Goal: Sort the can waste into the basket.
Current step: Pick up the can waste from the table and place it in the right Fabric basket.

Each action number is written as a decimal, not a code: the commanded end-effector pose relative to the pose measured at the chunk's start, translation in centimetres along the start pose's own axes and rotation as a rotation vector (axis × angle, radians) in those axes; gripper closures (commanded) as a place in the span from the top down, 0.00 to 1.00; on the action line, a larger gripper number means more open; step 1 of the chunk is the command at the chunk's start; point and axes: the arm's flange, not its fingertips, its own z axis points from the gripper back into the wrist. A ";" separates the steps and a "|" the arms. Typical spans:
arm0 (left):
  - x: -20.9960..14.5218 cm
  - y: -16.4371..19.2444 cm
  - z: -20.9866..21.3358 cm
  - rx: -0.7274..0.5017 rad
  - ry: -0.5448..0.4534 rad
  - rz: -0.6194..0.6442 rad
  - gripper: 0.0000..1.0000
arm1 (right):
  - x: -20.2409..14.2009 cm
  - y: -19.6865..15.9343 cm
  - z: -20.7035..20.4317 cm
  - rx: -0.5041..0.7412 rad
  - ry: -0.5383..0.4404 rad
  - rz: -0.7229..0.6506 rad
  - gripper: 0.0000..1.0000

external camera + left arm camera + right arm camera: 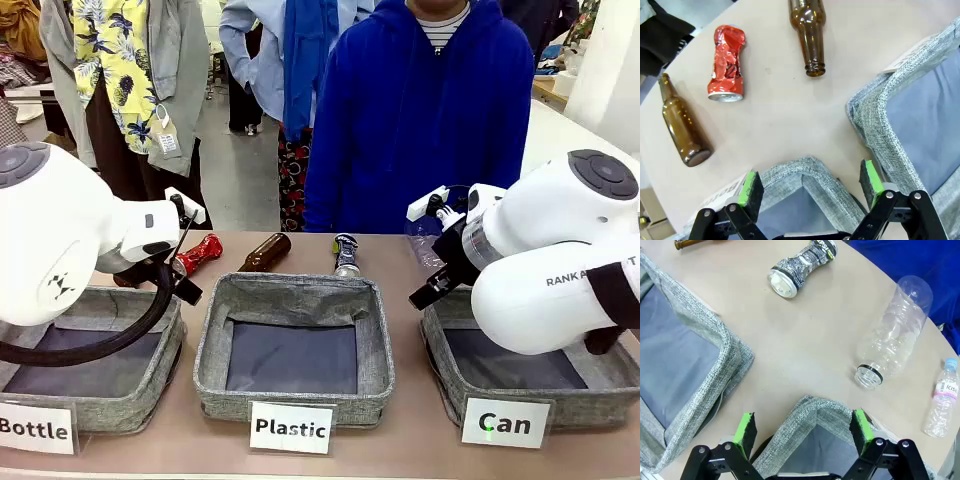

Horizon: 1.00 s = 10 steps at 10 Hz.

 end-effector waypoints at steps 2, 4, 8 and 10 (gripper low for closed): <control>0.0 0.0 0.0 0.000 0.000 0.000 1.00 | 0.0 0.0 0.0 0.000 0.000 0.000 1.00; 0.0 0.0 0.0 0.000 0.000 0.000 1.00 | 0.0 0.0 0.0 0.000 0.000 0.000 1.00; 0.0 0.0 0.0 0.000 0.000 0.000 1.00 | 0.0 0.0 0.0 0.000 0.000 0.000 1.00; 0.0 0.0 0.0 0.000 0.000 0.000 1.00 | 0.0 0.0 0.0 0.000 0.000 0.000 1.00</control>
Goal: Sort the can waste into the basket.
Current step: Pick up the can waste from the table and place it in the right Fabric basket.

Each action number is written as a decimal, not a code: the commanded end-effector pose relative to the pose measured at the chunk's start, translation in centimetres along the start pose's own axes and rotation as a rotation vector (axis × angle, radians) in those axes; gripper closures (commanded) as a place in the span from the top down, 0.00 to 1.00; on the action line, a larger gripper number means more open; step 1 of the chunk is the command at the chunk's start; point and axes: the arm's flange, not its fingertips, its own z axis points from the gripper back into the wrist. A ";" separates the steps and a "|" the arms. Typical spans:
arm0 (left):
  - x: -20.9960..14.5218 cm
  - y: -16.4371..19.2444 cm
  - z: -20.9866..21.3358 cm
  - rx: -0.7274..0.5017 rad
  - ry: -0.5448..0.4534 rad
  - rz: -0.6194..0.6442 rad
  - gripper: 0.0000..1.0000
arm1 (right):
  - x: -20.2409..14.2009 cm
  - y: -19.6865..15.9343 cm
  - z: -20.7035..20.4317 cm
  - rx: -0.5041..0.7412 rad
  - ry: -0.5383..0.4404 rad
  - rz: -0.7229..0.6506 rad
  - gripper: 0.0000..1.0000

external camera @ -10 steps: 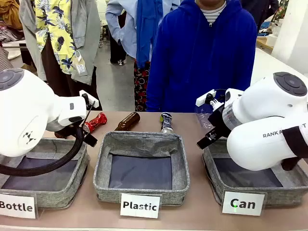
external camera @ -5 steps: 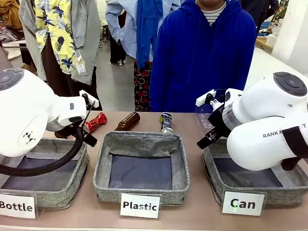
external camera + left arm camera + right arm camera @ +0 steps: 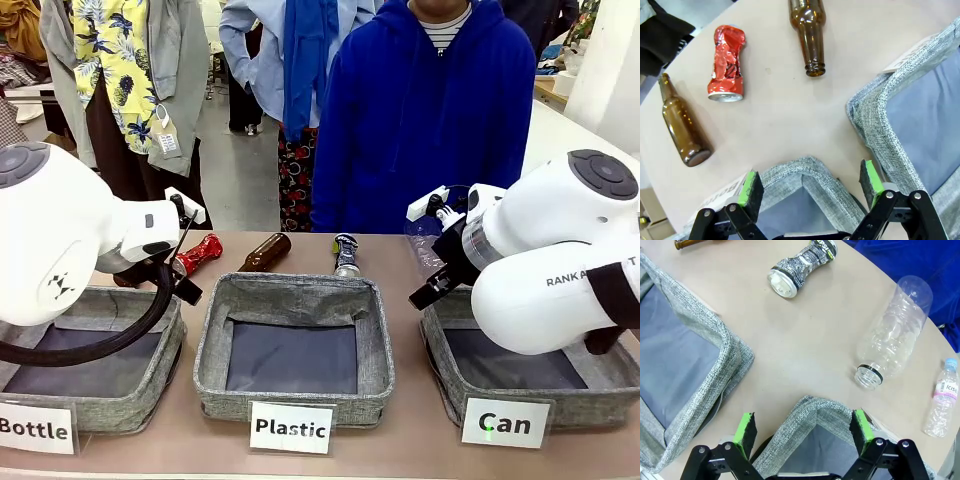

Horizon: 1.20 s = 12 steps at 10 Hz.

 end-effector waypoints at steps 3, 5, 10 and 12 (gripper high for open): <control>0.0 0.0 0.0 0.000 0.000 0.000 1.00 | 0.0 0.0 0.0 0.000 0.000 0.000 1.00; 0.0 0.0 0.0 0.000 0.000 0.000 1.00 | 0.0 0.0 0.0 0.000 0.000 0.000 1.00; -0.1 0.4 2.1 -0.015 -0.041 -0.008 1.00 | 0.7 -0.5 2.2 0.027 0.001 0.040 1.00; 1.5 -1.2 9.0 -0.161 -0.113 0.032 1.00 | 2.8 -1.3 8.4 0.052 -0.012 -0.063 1.00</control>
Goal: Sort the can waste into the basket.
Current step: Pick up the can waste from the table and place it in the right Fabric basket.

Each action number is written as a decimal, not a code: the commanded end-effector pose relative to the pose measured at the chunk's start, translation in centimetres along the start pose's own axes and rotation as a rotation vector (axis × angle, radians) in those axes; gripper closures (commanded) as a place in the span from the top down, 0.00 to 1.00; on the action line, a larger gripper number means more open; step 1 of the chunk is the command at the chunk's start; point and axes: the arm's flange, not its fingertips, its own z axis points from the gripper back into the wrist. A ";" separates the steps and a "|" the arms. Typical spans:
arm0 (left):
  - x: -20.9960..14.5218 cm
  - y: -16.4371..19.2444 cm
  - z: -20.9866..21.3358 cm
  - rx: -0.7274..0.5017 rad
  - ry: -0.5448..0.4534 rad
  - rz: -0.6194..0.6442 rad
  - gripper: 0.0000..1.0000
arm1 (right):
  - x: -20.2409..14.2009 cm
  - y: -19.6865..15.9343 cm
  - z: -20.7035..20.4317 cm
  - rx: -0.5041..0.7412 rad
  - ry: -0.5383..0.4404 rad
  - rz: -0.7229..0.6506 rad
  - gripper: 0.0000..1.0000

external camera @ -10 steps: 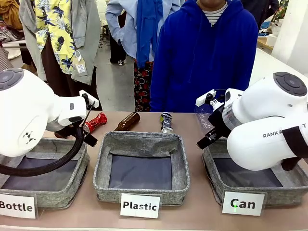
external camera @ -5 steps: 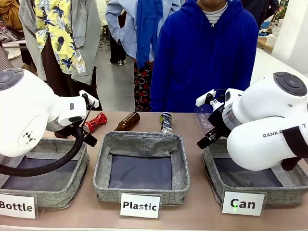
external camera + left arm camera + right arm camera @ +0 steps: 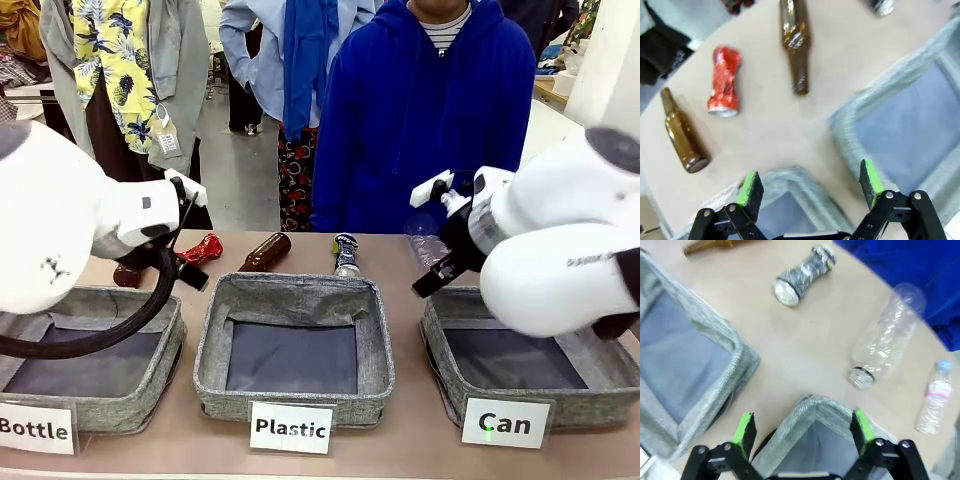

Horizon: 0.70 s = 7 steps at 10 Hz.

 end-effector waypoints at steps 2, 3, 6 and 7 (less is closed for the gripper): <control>0.0 -1.2 11.0 -0.327 -0.052 0.095 1.00 | 1.5 -2.1 10.9 0.306 0.032 -0.185 1.00; -1.2 -0.3 13.1 -0.404 -0.026 0.094 1.00 | 0.6 -3.6 12.8 0.410 0.047 -0.231 1.00; -7.5 7.9 17.3 -0.757 -0.077 0.155 1.00 | -5.6 -12.0 16.7 0.728 -0.098 -0.380 1.00; -9.3 11.0 16.8 -0.819 -0.149 0.280 1.00 | -8.4 -15.2 16.7 0.765 -0.191 -0.469 1.00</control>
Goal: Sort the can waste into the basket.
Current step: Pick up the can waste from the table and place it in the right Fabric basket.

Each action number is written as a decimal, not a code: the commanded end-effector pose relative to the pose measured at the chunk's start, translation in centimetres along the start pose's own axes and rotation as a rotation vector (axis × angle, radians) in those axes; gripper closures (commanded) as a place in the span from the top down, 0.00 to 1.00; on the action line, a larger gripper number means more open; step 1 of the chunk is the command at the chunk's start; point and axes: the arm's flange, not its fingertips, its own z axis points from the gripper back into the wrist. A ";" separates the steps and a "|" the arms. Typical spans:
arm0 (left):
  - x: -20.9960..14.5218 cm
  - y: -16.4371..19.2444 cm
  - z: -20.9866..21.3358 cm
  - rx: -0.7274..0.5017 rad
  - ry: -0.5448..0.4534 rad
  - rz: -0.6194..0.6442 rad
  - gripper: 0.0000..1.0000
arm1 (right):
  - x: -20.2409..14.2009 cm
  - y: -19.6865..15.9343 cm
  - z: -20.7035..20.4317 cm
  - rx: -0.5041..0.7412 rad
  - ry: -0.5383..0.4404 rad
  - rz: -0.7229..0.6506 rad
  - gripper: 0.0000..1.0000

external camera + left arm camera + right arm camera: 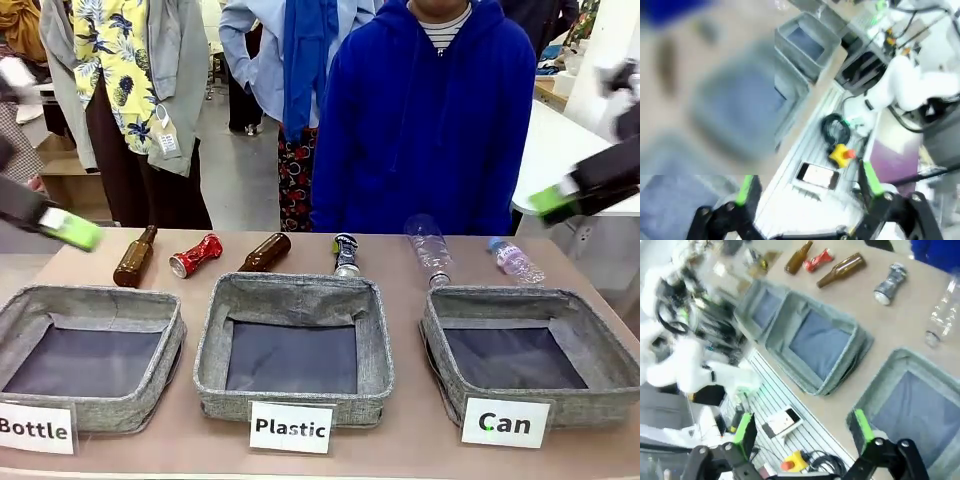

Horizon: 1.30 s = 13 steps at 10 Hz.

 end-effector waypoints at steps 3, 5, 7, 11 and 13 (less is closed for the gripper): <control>-8.0 12.9 5.0 -0.080 -0.407 0.573 1.00 | -5.6 -14.5 6.2 0.151 -0.384 -0.268 1.00; -11.2 13.2 4.4 -0.055 -0.538 0.729 1.00 | -7.9 -18.7 7.3 0.085 -0.505 -0.439 1.00; -11.0 12.3 2.8 0.036 -0.668 0.760 1.00 | -8.2 -20.3 6.8 -0.149 -0.516 -0.551 1.00; -11.5 17.3 8.3 -0.051 -0.532 0.769 1.00 | -10.2 -20.1 8.4 0.079 -0.493 -0.485 1.00; -11.2 17.2 8.1 -0.053 -0.545 0.800 1.00 | -10.2 -20.1 8.4 0.079 -0.493 -0.485 1.00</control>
